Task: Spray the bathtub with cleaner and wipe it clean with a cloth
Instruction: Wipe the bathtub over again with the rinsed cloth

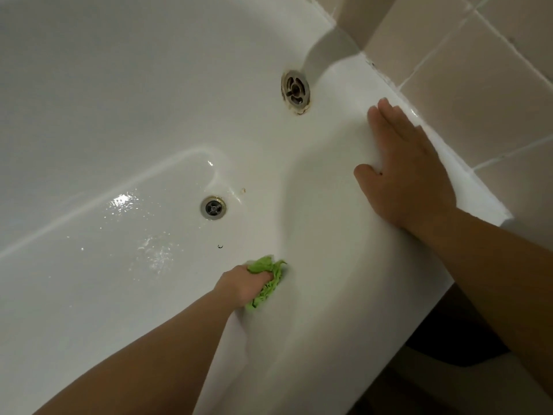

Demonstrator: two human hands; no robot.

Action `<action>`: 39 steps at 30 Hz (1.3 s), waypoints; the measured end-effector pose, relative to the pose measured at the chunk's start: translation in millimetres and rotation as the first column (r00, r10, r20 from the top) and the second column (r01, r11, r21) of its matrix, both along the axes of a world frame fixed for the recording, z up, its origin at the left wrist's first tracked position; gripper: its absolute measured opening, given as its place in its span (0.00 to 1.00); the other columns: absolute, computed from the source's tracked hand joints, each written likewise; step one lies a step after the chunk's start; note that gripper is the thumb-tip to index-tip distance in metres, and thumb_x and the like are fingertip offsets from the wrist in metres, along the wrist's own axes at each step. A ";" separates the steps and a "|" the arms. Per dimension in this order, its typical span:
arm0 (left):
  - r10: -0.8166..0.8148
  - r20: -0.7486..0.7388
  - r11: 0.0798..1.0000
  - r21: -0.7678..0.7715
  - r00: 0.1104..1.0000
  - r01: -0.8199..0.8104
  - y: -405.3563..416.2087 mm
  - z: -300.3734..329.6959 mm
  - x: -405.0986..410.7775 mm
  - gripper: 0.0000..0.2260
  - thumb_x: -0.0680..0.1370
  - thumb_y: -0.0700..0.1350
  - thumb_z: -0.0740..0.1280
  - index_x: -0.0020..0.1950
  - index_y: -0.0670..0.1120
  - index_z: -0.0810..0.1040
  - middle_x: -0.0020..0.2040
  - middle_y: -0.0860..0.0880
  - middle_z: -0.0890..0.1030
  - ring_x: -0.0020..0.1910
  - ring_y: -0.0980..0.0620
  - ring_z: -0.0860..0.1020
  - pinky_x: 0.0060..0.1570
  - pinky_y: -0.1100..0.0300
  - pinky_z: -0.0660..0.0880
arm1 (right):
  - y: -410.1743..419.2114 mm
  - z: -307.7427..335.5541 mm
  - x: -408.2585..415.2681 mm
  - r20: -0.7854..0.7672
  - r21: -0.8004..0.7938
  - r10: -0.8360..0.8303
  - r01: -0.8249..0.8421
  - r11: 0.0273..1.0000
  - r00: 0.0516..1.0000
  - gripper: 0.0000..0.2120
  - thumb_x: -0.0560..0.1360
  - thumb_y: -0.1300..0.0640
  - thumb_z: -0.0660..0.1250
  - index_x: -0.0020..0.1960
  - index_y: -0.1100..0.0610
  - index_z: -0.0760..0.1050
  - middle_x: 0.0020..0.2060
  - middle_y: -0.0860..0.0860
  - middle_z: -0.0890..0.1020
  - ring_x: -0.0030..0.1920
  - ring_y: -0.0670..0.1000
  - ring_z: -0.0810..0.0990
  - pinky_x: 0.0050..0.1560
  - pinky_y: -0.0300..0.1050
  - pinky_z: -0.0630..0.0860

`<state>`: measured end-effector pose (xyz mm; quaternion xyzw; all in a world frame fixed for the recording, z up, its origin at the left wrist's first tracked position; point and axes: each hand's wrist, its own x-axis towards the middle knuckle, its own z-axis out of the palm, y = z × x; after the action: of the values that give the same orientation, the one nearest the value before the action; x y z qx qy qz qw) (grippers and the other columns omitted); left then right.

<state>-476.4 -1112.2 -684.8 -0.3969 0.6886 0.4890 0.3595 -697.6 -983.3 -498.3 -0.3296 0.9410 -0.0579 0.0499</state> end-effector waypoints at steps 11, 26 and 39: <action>0.139 -0.243 0.974 0.210 0.960 -0.088 10.6 131.3 14.4 0.19 0.69 0.60 0.67 0.49 0.48 0.82 0.43 0.50 0.85 0.48 0.50 0.83 0.58 0.51 0.78 | 5.2 9.0 36.9 0.086 0.026 -0.041 0.039 0.999 0.995 0.35 0.80 0.55 0.61 0.83 0.57 0.53 0.84 0.53 0.48 0.83 0.51 0.44 0.81 0.48 0.40; 0.795 -0.038 0.519 0.560 0.606 -0.646 -67.5 355.4 154.9 0.15 0.82 0.47 0.60 0.66 0.47 0.79 0.58 0.43 0.86 0.58 0.42 0.84 0.61 0.37 0.79 | -58.1 184.4 196.7 0.674 -0.208 0.053 0.121 0.971 0.737 0.11 0.83 0.50 0.63 0.63 0.46 0.79 0.53 0.45 0.84 0.55 0.46 0.81 0.60 0.45 0.77; 0.727 -0.396 0.676 0.265 0.561 -0.688 -100.1 569.3 349.1 0.12 0.78 0.47 0.72 0.59 0.48 0.74 0.50 0.44 0.87 0.45 0.45 0.85 0.49 0.45 0.84 | -157.5 417.7 376.4 0.635 -0.451 0.590 -0.382 0.807 0.499 0.16 0.79 0.43 0.68 0.66 0.36 0.76 0.62 0.39 0.76 0.61 0.40 0.77 0.64 0.45 0.75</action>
<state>-127.3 -1212.3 -115.5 -0.4932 0.5162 0.6996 -0.0296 -321.3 -1140.8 -80.6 -0.5316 0.6845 -0.2904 0.4056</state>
